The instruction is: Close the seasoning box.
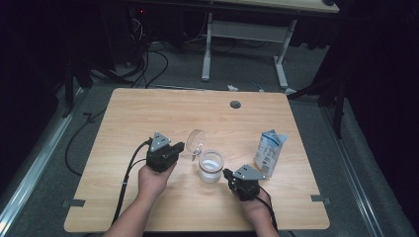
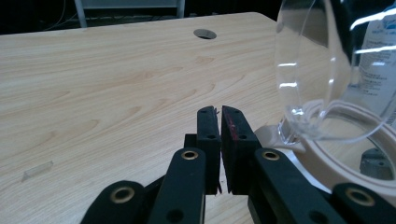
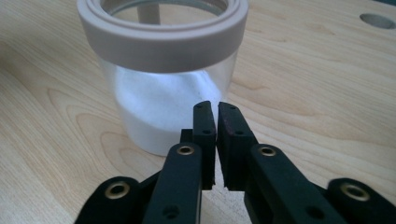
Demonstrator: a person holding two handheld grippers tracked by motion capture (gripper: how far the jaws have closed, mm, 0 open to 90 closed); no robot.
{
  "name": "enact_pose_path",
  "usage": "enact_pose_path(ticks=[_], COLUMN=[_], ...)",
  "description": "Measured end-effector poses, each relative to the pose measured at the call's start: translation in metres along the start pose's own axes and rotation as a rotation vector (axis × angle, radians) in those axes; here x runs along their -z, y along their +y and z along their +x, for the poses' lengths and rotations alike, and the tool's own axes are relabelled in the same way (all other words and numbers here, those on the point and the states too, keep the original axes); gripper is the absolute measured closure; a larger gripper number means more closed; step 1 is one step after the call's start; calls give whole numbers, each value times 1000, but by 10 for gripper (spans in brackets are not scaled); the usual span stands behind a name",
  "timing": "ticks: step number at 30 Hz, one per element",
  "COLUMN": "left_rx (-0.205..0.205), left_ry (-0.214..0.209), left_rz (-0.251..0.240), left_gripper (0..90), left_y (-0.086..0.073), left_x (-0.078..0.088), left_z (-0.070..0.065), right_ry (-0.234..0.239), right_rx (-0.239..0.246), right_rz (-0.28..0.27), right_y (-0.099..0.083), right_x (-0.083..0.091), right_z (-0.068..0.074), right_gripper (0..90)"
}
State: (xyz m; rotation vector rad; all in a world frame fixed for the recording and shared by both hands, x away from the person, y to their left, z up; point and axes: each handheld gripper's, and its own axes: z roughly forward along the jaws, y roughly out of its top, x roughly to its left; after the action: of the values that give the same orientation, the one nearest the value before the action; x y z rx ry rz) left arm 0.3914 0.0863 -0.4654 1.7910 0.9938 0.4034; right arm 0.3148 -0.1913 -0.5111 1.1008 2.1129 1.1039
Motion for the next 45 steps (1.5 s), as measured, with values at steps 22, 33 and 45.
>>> enact_pose_path(ticks=[22,33,45], left_rx=[-45,-51,-54], left_ry=[-58,-52,-34], left_rz=[-30,-22,-5], left_gripper=[877,869,841], left_y=[3,-3,-14], left_x=[-1,-2,7], left_z=[-26,-27,-16], right_ry=[-7,-3,-1], right_rx=[28,30,31], right_rz=[3,7,6], right_y=[2,1,1], right_x=[0,0,0], right_z=[2,2,2], right_gripper=[899,900,899])
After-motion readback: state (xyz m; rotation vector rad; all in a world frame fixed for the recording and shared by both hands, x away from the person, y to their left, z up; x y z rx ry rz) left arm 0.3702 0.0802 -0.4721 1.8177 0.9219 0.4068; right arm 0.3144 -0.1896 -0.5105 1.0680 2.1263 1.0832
